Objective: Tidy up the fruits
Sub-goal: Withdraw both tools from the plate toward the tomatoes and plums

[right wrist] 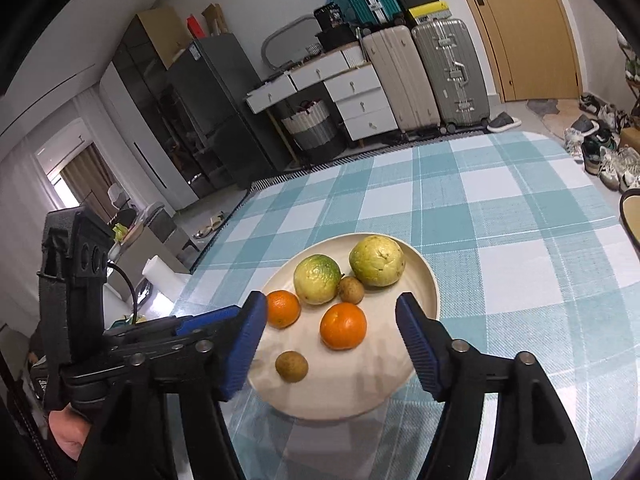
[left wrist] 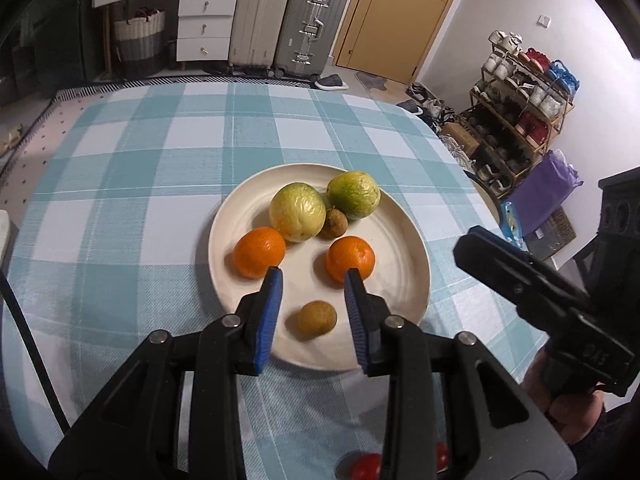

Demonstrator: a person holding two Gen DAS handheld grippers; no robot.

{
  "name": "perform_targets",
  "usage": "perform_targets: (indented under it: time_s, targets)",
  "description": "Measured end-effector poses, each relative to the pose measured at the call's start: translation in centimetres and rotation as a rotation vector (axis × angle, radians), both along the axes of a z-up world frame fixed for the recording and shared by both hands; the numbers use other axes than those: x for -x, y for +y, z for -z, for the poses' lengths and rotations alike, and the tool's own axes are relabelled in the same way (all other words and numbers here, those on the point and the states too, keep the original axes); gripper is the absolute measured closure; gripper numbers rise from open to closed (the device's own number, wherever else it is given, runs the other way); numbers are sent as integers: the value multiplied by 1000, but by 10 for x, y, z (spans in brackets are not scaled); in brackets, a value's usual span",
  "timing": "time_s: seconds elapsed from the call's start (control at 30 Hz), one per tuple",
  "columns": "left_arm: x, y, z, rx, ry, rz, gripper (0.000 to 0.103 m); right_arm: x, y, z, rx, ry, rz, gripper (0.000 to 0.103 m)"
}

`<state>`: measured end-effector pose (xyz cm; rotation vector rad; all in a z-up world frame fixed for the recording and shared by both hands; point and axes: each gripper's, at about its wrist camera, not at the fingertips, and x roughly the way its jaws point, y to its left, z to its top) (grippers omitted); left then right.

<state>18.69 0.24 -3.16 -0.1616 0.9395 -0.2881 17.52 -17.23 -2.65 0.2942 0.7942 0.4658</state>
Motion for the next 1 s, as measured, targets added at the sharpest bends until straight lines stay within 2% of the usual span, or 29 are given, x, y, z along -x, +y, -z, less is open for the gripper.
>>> perform_targets:
  time_s: [0.17,0.23,0.3,0.47,0.53,0.9,1.0]
  targets:
    - [17,-2,-5,-32,-15,-9,69,15,-5,-5,6,-22,0,27]
    - [24,-2,-8,-49,-25,-17,54,21,-7,-7,9,-33,-1,26]
    - [30,-2,-11,-50,-42,-19,43,28,-8,-10,12,-42,-2,23]
    - [46,-2,-18,-56,-67,-23,37,42,-12,-16,15,-61,-2,18]
    - [53,-1,-21,-55,-73,-30,26,48,-13,-17,15,-66,-1,17]
    - [86,3,-28,-79,-128,-43,18,81,-13,-24,27,-103,-5,12]
    - [96,2,-30,-95,-155,-53,6,89,-14,-25,25,-106,-6,10]
